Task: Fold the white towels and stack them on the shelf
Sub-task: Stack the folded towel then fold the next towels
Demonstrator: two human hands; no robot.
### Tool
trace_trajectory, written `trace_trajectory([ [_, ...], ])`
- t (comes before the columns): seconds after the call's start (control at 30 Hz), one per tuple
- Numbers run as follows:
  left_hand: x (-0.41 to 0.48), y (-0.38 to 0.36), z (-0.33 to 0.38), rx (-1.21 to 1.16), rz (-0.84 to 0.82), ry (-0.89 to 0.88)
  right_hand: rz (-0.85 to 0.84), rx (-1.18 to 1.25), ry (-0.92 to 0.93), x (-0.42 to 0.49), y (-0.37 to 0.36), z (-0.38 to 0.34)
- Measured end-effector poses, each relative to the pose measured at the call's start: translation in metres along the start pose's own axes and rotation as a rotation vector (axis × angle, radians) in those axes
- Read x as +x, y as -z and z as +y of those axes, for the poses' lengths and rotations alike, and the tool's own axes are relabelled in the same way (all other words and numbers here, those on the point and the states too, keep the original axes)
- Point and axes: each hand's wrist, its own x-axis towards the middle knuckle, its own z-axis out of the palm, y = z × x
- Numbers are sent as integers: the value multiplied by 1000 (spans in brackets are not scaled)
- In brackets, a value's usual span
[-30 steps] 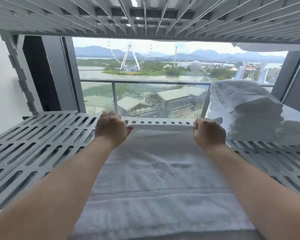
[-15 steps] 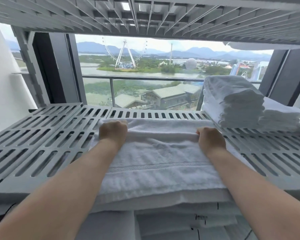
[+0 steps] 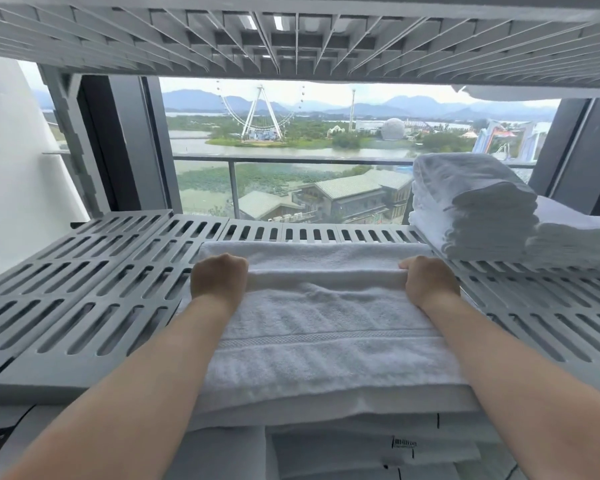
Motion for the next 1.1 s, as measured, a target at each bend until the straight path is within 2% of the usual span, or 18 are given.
trace_trajectory([
  [0.17, -2, -4, -2, -47, 43, -23, -47, 35, 89, 9, 9, 16],
  [0.37, 0, -22, -4, -108, 262, -58, 171, 30, 107, 13, -2, 26],
  [0.47, 3, -28, -3, -128, 299, -36, 117, 22, 101, 15, -7, 29],
  [0.67, 6, -30, -7, -167, 157, -3, 33, 107, 61, 10, -2, 23],
  [0.83, 24, -11, 26, -138, 132, 62, 51, 266, 265, 7, 5, -17],
  [0.93, 36, -1, 65, -234, 146, -38, 34, 371, 337, 15, 2, -57],
  [1.0, 44, -2, 83, -351, 42, -119, -40, 357, 328, 24, -3, -78],
  [1.1, 47, -19, 86, -339, -298, -77, -272, 168, 327, 34, -19, -82],
])
